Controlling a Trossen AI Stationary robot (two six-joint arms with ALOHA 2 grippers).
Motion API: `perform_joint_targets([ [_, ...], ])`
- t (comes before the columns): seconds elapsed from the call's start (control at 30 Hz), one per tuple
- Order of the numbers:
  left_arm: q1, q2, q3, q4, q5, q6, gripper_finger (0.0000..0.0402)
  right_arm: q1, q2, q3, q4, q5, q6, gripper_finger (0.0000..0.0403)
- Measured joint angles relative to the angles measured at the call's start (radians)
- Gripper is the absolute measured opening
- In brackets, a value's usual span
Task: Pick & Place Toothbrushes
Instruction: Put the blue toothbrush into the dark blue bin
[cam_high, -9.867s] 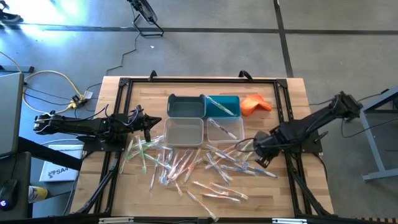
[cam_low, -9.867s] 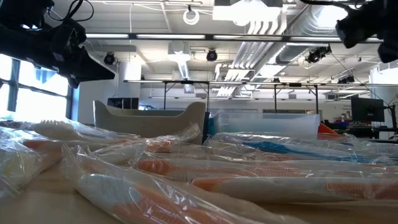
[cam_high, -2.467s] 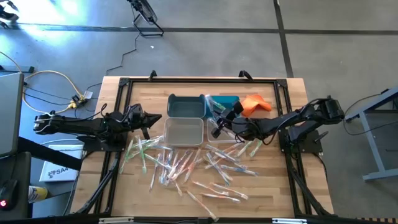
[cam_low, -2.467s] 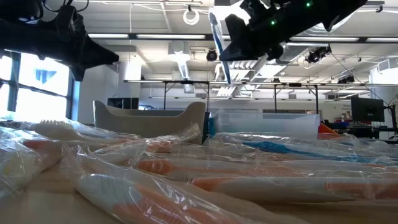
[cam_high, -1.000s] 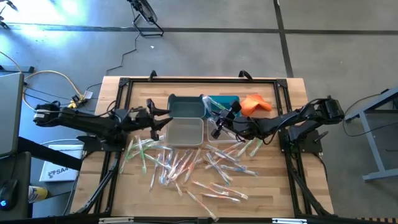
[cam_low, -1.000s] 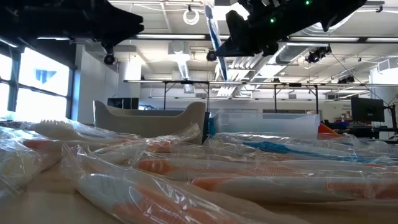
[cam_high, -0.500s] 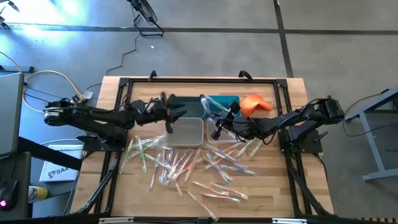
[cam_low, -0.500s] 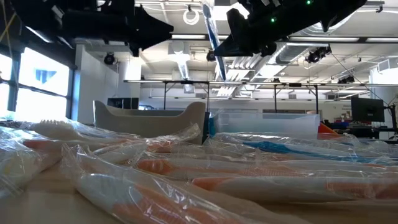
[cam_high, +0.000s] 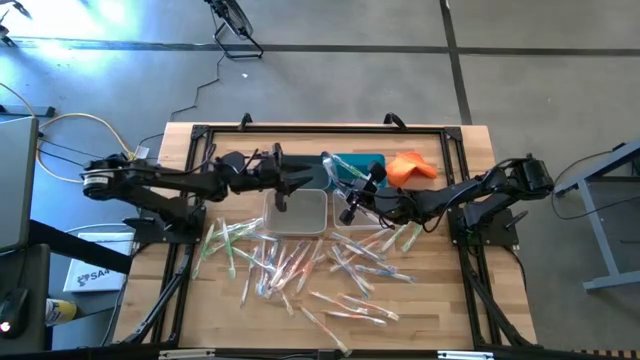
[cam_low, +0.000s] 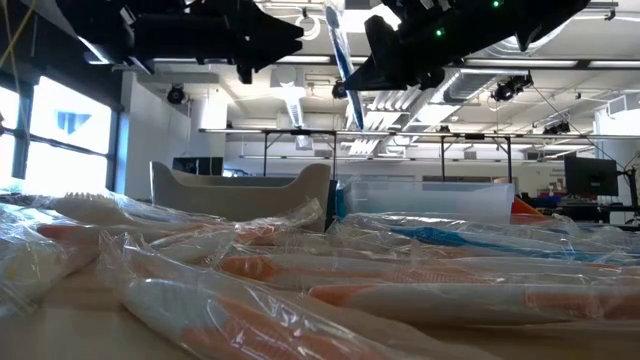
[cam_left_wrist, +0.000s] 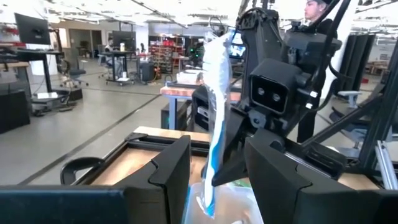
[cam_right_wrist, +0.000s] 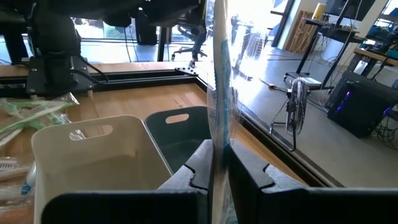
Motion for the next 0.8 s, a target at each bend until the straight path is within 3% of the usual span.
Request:
perform_joint_targets([
  [0.33,-0.001,0.019,0.012,0.001,0.059,-0.001,0.015,0.0,0.0,0.0,-0.002,-0.005,0.0,0.0024],
  [0.8,-0.001,0.057,0.05,0.051,0.06,-0.002,0.015,0.0,0.0,0.0,-0.01,-0.013,0.004,0.0024],
])
